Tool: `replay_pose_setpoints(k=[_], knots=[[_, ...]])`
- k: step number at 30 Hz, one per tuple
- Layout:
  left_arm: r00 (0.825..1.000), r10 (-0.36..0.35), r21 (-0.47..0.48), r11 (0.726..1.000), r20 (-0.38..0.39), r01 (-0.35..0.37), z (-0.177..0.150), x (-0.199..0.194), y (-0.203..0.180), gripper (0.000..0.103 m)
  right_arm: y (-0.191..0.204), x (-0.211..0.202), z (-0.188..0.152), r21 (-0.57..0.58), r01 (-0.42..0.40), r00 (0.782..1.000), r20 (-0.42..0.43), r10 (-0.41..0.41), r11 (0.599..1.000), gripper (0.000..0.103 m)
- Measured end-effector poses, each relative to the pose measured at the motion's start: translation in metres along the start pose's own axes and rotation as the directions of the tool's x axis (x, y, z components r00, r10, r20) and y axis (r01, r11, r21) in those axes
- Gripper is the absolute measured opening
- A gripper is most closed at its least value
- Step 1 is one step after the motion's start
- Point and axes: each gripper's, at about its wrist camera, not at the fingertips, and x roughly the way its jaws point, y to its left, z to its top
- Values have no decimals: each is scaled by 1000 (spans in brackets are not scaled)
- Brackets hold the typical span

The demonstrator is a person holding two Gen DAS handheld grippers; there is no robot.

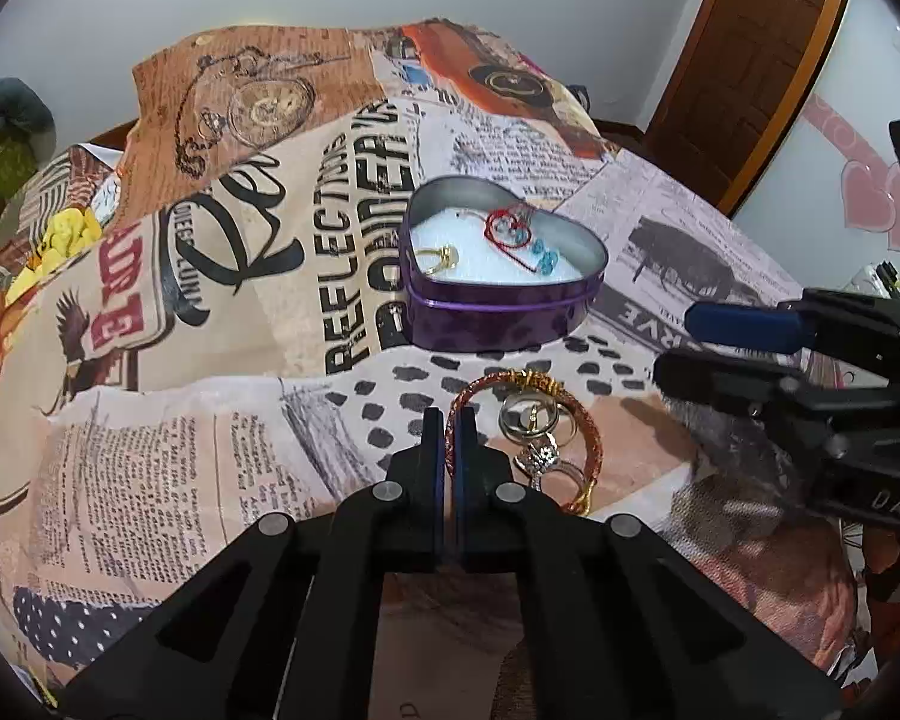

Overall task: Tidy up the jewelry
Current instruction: 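Withdraw both tools from the tin toward the remaining jewelry, then grasp the gold beaded bracelet with the left tool while the right tool grasps the silver gem ring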

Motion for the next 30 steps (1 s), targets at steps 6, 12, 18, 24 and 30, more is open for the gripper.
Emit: replay_pose_setpoints(k=[6,12,18,24,30], knots=[[997,-44,-43,998,57,47,5,-22,10,1,7,1,1,-26,-9,1000,-6,9,1000,34],[993,-22,-61,998,117,29,3,-46,23,1,19,8,3,-44,-26,999,-25,25,999,34],[994,22,-82,997,104,-13,-14,-46,38,1,33,16,3,-61,-76,995,-65,72,995,34],[998,8,-109,994,63,-1,-33,-36,50,1,44,29,1,-63,-112,987,-123,103,992,35],[999,-10,-123,992,39,15,-43,-29,54,1,50,34,1,-91,-101,987,-136,88,991,34]])
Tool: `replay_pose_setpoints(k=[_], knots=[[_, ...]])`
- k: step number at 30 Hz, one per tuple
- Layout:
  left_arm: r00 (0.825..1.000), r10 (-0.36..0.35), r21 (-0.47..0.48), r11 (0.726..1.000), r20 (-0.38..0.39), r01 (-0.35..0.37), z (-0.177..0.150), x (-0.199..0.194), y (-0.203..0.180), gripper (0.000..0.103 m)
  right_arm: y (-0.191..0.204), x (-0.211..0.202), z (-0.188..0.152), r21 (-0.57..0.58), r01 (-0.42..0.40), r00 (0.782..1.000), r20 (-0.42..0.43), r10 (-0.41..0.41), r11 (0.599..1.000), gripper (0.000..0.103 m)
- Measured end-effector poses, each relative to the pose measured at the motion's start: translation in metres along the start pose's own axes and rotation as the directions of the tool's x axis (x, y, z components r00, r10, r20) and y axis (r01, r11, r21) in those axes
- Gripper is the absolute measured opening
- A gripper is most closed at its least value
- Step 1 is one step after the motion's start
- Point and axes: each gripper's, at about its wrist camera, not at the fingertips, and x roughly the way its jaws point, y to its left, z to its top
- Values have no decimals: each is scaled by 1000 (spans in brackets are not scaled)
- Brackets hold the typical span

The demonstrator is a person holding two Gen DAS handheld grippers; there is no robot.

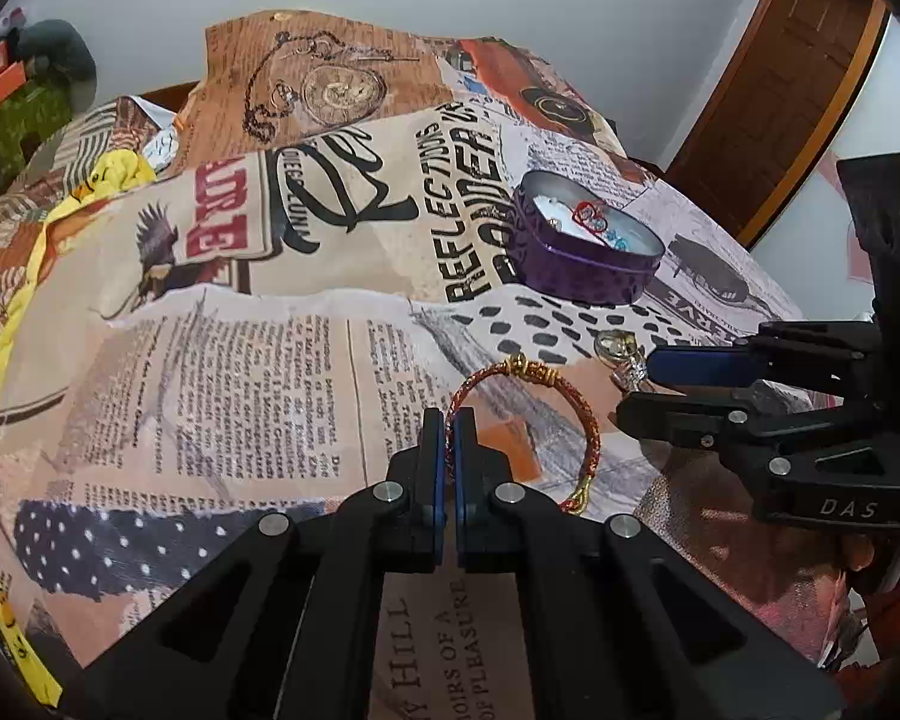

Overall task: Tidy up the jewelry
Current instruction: 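Grasp the gold beaded bracelet with the left tool while the right tool grasps the silver gem ring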

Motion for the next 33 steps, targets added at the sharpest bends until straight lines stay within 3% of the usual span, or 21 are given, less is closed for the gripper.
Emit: replay_pose_setpoints(k=[1,4,18,33], knots=[[1000,-2,-2,1000,-1,2,-1,1,0,1,2,1,0,-5,6,1000,2,-6,1000,34],[1000,-6,-3,1000,2,6,0,0,-2,1,6,4,0,-31,19,1000,2,-19,999,19],[998,3,51,999,68,-6,20,-25,-24,1,-1,-19,1,0,58,993,105,-57,998,19],[988,4,77,997,156,-16,59,-35,-50,1,-28,-64,13,72,66,961,265,-83,995,19]])
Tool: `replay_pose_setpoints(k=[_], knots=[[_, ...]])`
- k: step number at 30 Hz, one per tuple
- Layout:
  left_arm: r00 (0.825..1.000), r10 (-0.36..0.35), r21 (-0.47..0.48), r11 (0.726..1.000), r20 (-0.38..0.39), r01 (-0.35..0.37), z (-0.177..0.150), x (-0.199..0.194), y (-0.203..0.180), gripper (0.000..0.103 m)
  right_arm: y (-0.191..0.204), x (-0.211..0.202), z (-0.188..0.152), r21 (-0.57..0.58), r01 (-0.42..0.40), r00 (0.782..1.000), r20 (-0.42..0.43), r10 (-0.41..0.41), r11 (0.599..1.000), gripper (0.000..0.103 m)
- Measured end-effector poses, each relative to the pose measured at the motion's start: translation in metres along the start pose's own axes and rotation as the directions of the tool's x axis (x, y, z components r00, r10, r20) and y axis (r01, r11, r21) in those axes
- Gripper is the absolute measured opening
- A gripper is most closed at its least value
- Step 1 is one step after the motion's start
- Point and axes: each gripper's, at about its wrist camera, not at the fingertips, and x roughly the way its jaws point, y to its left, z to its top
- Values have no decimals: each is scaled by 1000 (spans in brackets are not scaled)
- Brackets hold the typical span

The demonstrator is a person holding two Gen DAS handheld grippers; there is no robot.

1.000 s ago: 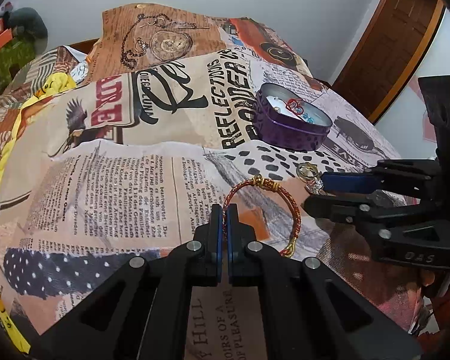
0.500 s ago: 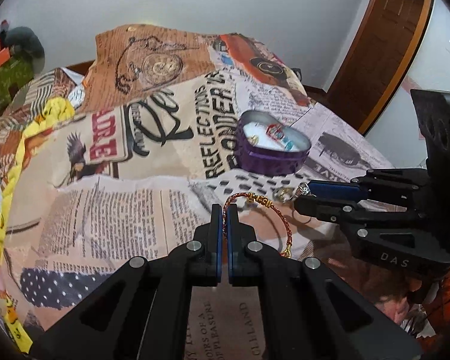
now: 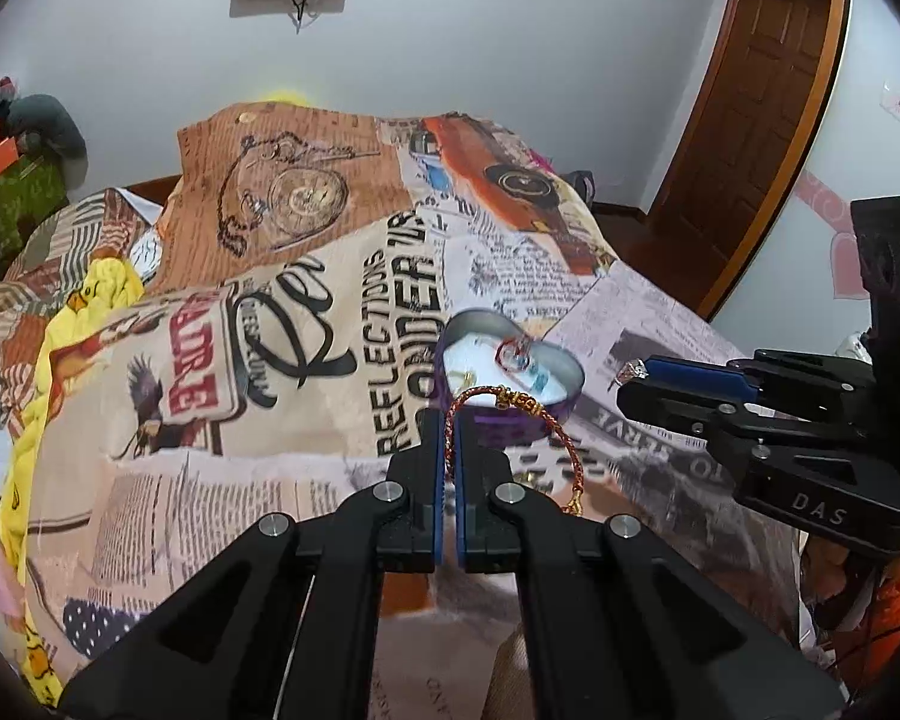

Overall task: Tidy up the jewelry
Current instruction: 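Grasp the gold beaded bracelet with the left tool while the right tool grasps the silver gem ring, then lower the bracelet into the tin with the left tool while the right tool lowers the gem ring there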

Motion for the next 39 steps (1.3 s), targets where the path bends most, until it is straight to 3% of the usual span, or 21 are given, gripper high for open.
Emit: replay_pose_setpoints(k=[19,39], knots=[[1000,8,17,1000,10,-8,33,44,-2,1,-26,10,25,29,-20,998,68,18,999,19],[998,-2,39,999,-60,4,35,92,-2,1,-33,58,21,29,-77,996,-37,78,997,19]])
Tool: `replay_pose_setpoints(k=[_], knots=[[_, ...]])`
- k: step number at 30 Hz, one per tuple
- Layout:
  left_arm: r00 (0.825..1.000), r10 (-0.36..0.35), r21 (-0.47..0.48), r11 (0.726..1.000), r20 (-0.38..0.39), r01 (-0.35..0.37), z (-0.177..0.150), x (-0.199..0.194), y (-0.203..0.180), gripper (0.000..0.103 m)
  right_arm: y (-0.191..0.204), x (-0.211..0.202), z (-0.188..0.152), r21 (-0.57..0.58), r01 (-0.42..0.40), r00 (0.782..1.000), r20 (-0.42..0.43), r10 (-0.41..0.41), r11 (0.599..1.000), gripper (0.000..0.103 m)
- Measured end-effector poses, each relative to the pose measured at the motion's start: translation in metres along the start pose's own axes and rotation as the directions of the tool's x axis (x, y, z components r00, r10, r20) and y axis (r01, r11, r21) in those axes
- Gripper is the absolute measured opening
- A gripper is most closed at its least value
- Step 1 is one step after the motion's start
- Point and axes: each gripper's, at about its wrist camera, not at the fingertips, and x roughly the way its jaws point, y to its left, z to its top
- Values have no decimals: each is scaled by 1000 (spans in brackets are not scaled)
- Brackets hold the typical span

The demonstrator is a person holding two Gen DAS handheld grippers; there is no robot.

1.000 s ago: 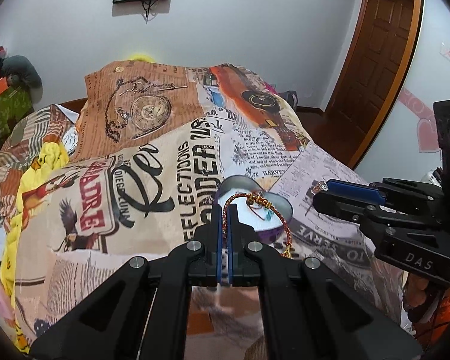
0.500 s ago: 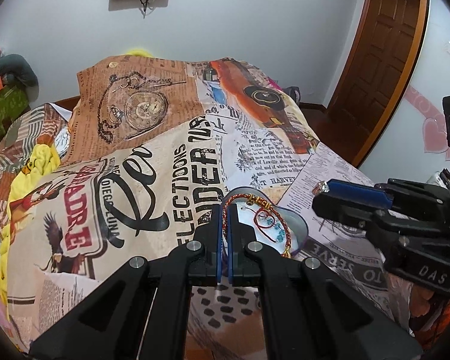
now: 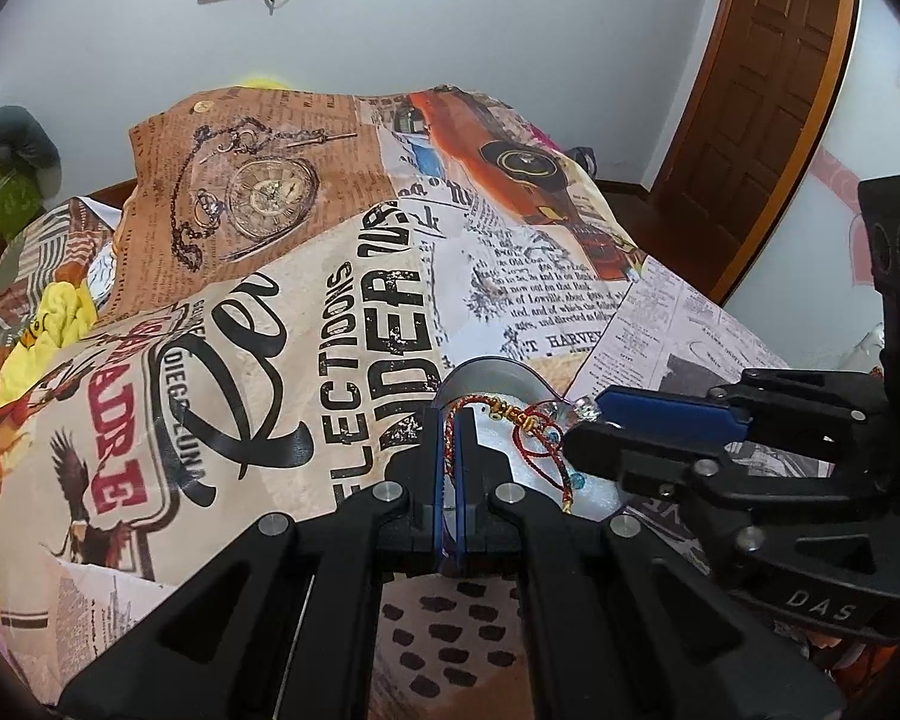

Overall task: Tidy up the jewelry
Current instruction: 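Lower the bracelet into the tin with the left tool while the right tool lowers the gem ring there, then open both tools inside the tin and lift them away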

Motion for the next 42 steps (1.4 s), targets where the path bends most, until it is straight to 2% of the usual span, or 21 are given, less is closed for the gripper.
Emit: replay_pose_setpoints(k=[10,14,21,24,26,28,42], knots=[[1000,-8,-8,1000,-17,8,1,2,2,1,0,15,-2,-13,-9,998,-63,8,1000,19],[1000,-9,-9,1000,-21,9,1,0,1,1,2,15,-2,-27,8,998,-65,-9,1000,19],[1000,0,-29,1000,-20,0,2,-10,4,8,5,13,0,-50,56,996,-69,-59,997,20],[1000,7,-26,1000,-7,-7,3,-18,4,13,7,10,1,-62,68,995,-63,-72,996,29],[1000,10,-24,1000,2,-10,3,-23,3,18,9,6,1,-66,76,996,-49,-80,995,39],[1000,16,-20,1000,13,-16,4,-29,1,24,11,0,2,-68,81,995,-46,-84,994,40],[997,36,-3,999,70,-36,1,-76,-6,30,19,-38,3,-57,120,993,19,-120,991,40]])
